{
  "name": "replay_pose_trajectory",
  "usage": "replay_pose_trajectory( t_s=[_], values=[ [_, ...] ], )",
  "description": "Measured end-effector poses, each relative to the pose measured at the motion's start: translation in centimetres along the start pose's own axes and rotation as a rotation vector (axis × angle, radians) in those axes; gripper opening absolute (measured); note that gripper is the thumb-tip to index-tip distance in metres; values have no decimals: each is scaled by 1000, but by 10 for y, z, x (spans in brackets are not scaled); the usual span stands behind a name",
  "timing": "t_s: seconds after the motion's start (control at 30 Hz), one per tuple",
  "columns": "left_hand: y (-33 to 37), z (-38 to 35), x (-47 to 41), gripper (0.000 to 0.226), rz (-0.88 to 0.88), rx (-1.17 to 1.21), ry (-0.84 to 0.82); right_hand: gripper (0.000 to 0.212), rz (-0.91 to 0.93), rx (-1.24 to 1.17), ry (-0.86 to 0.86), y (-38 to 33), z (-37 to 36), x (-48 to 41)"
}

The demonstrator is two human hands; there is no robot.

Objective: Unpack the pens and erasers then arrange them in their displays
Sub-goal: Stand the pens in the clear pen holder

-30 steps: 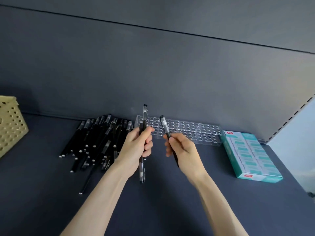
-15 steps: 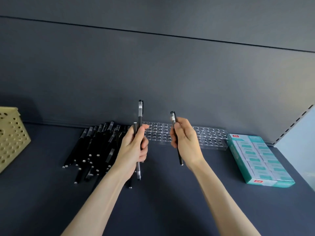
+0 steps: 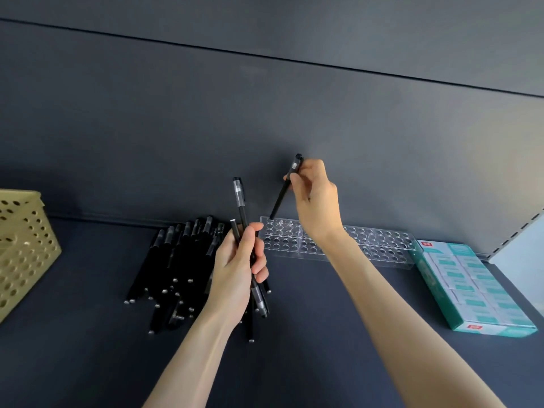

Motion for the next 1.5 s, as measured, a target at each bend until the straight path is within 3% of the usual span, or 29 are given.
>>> replay_pose_trajectory(
  t_s=[0.27,0.53,0.63,0.73,0.87,1.03,1.17,1.33,1.5],
  values=[
    [0,0,2,20,32,-36,14,34,187,231,-77,7,-14,6],
    [-2,-1,2,18,72,-41,-16,29,160,288,-143,16,-12,7],
    [-4,-2,3,20,96,-37,-61,30,155,313,-88,9,-6,10],
    [-5,-3,4,27,106,-67,-142,22,59,61,-7,-1,5,20],
    [-8,-9,7,21,130,-140,-251,22,-108,-320,-192,-11,13,34],
    [-9,-11,8,27,123,-136,-276,24,-99,-477,-151,-20,27,41],
    [-8,-14,10,26,128,-126,-240,36,-83,-445,-259,-20,34,44],
    [-9,-13,4,17,179,-12,-42,37,-34,-368,59,-18,54,21],
    [-3,-10,2,24,144,166,-52,34,20,-138,112,-5,36,6]
  ],
)
Point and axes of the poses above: each hand's wrist, its own x-axis away from the middle knuckle, its own z-axis out of the back of the hand, y = z × x, the point moved 2 cm from there along -x, towards the middle knuckle, and after that the axes turned 6 degrees about -y, right-handed, at the moved point
